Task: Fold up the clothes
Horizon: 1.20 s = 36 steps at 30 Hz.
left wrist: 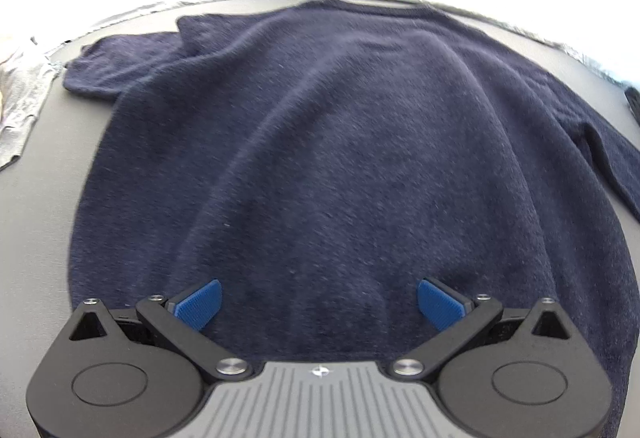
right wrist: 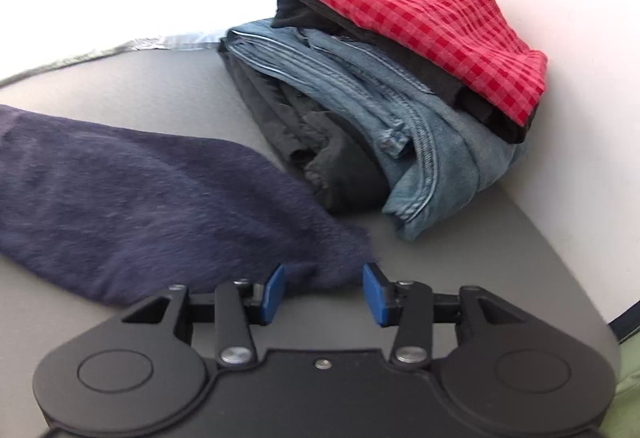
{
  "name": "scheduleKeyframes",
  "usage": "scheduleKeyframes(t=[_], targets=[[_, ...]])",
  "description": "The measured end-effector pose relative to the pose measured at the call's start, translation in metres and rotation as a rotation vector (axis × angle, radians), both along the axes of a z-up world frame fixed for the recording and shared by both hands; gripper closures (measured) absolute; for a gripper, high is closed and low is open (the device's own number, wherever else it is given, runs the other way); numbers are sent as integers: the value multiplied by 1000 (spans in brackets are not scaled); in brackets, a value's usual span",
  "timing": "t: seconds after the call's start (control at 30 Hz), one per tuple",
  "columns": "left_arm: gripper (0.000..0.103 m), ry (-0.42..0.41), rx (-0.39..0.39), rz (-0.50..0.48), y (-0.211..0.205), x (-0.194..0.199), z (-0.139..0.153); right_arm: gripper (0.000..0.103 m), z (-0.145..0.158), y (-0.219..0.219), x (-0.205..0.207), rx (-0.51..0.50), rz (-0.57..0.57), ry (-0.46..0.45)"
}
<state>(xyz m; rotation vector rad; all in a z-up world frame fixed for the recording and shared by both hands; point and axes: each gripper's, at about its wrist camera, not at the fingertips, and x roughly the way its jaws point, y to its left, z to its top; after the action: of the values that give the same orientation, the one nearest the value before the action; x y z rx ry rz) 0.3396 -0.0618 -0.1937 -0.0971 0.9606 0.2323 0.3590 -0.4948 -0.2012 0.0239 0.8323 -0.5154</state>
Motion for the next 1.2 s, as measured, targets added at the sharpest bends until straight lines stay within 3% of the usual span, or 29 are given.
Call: scheduleKeyframes(t=[0.13,0.27,0.33,0.43,0.5,0.53,0.57,0.6,0.63,0.67,0.7,0.73,0.87,1.03,1.1,1.2], targets=[[0,-76,56,112,36,-24,22,57,5,33,-26,306,160,-18],[0,-47,95,103,69,-41,16,53,3,70,-46,618,240,-43],[0,-12,69,94,82,-45,7,52,1,94,-54,699,291,-36],[3,31,14,95,98,-50,-5,46,-2,124,-58,688,335,21],[17,48,-49,103,105,-55,-12,48,-7,142,-60,696,356,60],[19,43,-72,107,108,-58,-14,49,-9,151,-62,680,367,74],[28,25,-92,119,111,-62,-14,53,-8,158,-64,651,379,74],[43,7,-113,123,113,-64,-13,71,-8,164,-67,635,392,73],[52,-7,-142,115,115,-67,-12,87,-8,167,-69,644,396,74],[74,-17,-195,105,119,-69,-11,94,-8,167,-72,659,380,68],[93,-18,-238,105,122,-70,-11,94,-6,165,-76,661,352,52],[96,-6,-252,114,124,-72,-11,94,-3,162,-80,658,328,39],[96,39,-272,41,126,-94,-11,95,11,146,-101,600,203,13],[90,52,-294,-19,134,-102,-11,90,5,153,-106,519,176,116],[69,47,-240,-50,136,-98,-4,70,12,168,-101,442,187,105],[49,12,-167,-56,147,-95,6,53,24,191,-93,320,214,64]])
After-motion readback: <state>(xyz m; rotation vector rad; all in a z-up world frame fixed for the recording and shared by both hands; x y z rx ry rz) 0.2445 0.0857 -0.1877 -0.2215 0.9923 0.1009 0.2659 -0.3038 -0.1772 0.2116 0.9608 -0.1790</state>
